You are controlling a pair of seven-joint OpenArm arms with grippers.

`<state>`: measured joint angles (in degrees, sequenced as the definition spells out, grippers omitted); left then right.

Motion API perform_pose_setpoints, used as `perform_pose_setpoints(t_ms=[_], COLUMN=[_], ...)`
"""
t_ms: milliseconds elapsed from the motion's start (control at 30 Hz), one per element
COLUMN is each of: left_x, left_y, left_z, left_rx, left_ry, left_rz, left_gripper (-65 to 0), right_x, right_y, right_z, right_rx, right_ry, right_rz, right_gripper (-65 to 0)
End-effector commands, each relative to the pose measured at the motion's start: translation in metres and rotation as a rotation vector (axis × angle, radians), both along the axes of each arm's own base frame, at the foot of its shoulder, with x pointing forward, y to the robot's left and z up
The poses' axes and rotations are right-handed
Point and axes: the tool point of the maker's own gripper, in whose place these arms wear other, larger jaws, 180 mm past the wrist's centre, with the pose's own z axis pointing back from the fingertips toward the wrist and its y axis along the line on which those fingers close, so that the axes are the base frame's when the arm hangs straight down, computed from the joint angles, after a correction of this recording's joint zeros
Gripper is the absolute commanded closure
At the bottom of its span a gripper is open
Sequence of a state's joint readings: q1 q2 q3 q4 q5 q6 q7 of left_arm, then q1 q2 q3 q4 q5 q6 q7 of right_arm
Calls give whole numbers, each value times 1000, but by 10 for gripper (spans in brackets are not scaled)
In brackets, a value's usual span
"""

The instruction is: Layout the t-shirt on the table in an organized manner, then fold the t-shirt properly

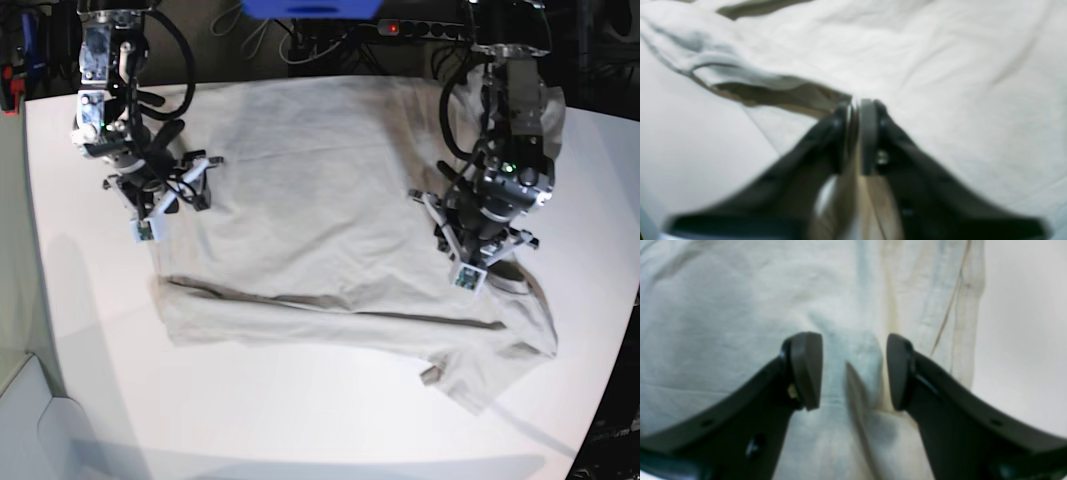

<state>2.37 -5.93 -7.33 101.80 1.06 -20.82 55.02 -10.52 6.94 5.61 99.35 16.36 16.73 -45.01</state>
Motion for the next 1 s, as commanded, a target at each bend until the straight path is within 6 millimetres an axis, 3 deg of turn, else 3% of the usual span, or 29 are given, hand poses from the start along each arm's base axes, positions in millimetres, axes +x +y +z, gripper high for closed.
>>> perform_pose_setpoints(t_ms=[0,100,200,267,333,433,567,667,767,967], left_x=[4,-4,-7,-10,-9,-6,0,0,2,11], left_y=[-1,-2,-1,2,9,35,81,104,114,113], left_z=[10,4,3,8,25,53,74,55,29,-10], left_rx=[-6,-3,4,10,13,1,-121,-258,-399,-648], left_ry=[-40,-19,-16,-34,-85,-167,-241,-211,-152,-60], left_rz=[-3,-14,-23,-24,-2,100,283,377,428,474], left_gripper=[-211,-345,-425,-433,-433,-433,-433,-433,-433,-433], right_x=[8,8,8,9,9,11,11,12,12,16], right_y=[0,0,0,0,0,0,0,0,-1,-1], right_z=[11,11,11,12,12,13,13,14,13,16], right_rx=[4,4,4,4,4,4,4,4,4,4], right_ry=[-45,-45,-46,-48,-49,-52,-54,-55,-54,-65], right_rz=[5,5,5,5,5,5,5,5,5,5], right_gripper=[-311,-311,-311,-311,-311,-311,-311,-312,-312,-312])
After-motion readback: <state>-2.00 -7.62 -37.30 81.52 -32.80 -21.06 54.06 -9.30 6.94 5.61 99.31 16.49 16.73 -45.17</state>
